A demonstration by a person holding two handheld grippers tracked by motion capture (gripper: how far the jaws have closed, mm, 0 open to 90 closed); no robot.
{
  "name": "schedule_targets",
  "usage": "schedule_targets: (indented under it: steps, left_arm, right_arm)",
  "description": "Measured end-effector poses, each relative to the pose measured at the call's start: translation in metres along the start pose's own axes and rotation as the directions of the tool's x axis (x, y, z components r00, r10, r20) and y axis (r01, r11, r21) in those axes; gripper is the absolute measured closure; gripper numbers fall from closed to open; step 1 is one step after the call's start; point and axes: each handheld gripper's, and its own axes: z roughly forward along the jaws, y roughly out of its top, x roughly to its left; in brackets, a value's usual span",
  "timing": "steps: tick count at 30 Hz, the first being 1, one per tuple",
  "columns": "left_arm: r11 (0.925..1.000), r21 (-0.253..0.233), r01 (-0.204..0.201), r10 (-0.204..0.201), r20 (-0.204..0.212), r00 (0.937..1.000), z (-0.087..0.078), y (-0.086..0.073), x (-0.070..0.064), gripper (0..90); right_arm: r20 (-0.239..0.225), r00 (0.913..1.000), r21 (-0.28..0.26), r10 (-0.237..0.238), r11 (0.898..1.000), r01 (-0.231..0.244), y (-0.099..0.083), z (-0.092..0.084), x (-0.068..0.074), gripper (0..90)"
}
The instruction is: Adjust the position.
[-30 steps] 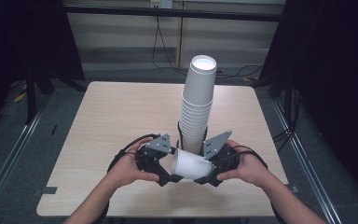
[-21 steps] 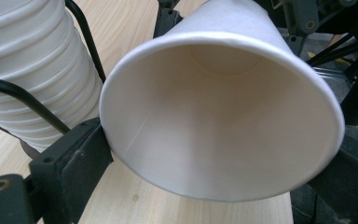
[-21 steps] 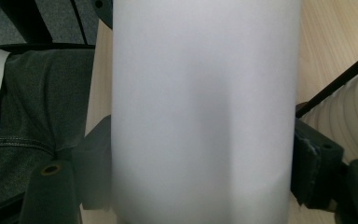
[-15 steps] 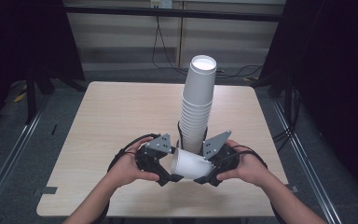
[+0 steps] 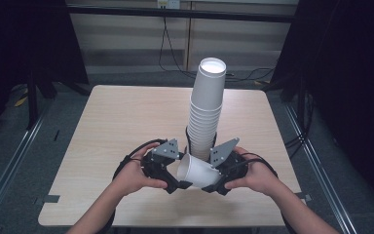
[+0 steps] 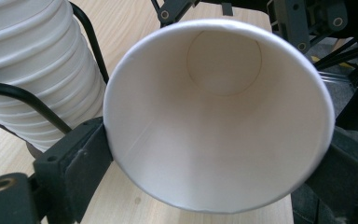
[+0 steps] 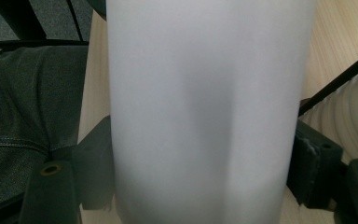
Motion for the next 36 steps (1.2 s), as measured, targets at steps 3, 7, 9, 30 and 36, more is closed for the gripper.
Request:
schedule_targets:
  steps: [3, 7, 9, 30, 36]
  left_arm:
    - [1.0000, 0.004, -0.004, 0.004, -0.013, 0.9999, -0.0005, 0.0015, -0.0015, 9.2]
    - [0.9997, 0.024, -0.006, 0.007, -0.021, 0.9998, -0.0011, 0.0032, -0.0021, 11.0]
    - [0.9997, 0.021, -0.010, 0.011, -0.024, 0.9996, -0.0015, 0.0039, -0.0024, 11.0]
    - [0.9999, -0.004, -0.014, 0.014, 0.014, 0.9998, 0.0015, 0.0043, -0.0001, 8.7]
    - [0.9998, 0.019, -0.010, 0.009, 0.009, 0.9999, -0.0019, 0.0064, -0.0008, 10.9]
  right_arm:
    - [0.000, 1.0000, -0.002, 0.001, 1.000, -0.001, -0.0003, 0.0006, -0.0004, 24.0]
    - [0.006, 1.0000, 0.004, -0.002, 1.000, 0.002, -0.0002, 0.0014, -0.0006, 24.4]
    - [0.008, 1.0000, 0.004, -0.002, 1.000, 0.002, -0.0002, 0.0017, -0.0003, 24.4]
    - [0.017, 0.9991, -0.009, -0.038, 0.999, 0.038, 0.0030, 0.0005, 0.0013, 24.1]
    - [0.010, 0.9999, -0.024, -0.009, 1.000, 0.009, 0.0017, 0.0048, 0.0020, 23.8]
